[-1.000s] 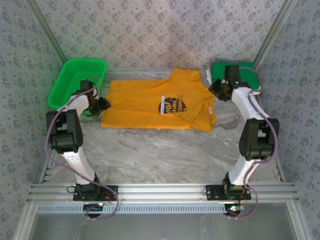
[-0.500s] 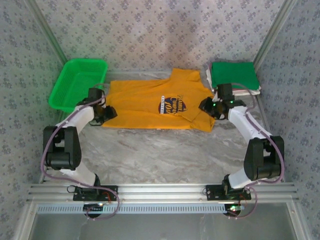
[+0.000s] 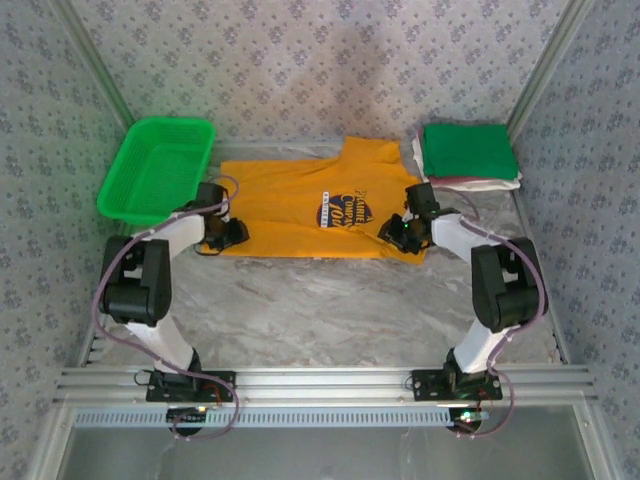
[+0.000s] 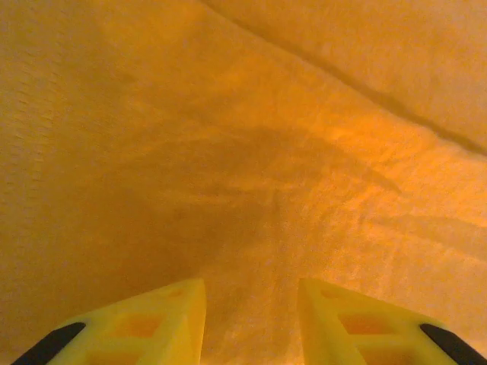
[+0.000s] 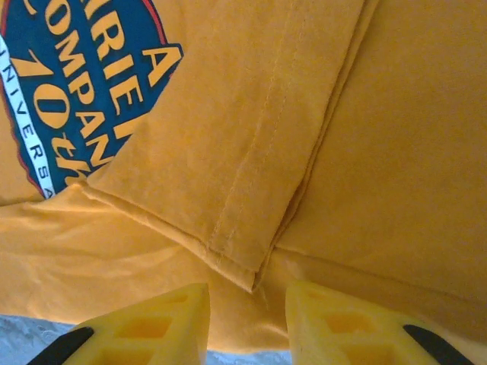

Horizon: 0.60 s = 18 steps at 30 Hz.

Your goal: Fold and stack the t-shirts

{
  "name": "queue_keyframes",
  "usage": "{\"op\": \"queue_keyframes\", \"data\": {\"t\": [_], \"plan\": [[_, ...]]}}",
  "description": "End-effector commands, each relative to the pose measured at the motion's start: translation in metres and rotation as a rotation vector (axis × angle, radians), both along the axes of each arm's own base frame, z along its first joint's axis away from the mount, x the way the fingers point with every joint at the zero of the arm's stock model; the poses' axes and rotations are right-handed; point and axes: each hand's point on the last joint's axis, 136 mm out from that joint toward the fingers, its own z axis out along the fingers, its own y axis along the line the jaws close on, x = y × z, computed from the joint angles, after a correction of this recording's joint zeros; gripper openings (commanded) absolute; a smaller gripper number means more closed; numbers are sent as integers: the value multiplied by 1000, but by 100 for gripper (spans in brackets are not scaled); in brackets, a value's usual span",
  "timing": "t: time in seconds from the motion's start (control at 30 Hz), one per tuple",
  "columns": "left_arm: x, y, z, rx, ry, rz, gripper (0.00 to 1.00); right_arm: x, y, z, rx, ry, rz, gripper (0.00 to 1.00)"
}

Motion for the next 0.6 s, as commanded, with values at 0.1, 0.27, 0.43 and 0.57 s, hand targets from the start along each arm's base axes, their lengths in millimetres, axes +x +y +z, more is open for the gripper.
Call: {"op": "queue_keyframes", "data": {"t": [0.1,0.27,0.43,0.57], "plan": [[-10,-4,-27,-20,45,-3,35,19,3,-12,10,-9,-43,34],[-27,-3,-42,-24,77,16,34,30,5,-20,11,-17,-55,32],[-36,-2,-49,-25,91,20,34,37,5,-21,12,-22,-69,31],[-40,-1,-51,-19,97,22,34,43,5,-13,9,-34,-82,27]]}}
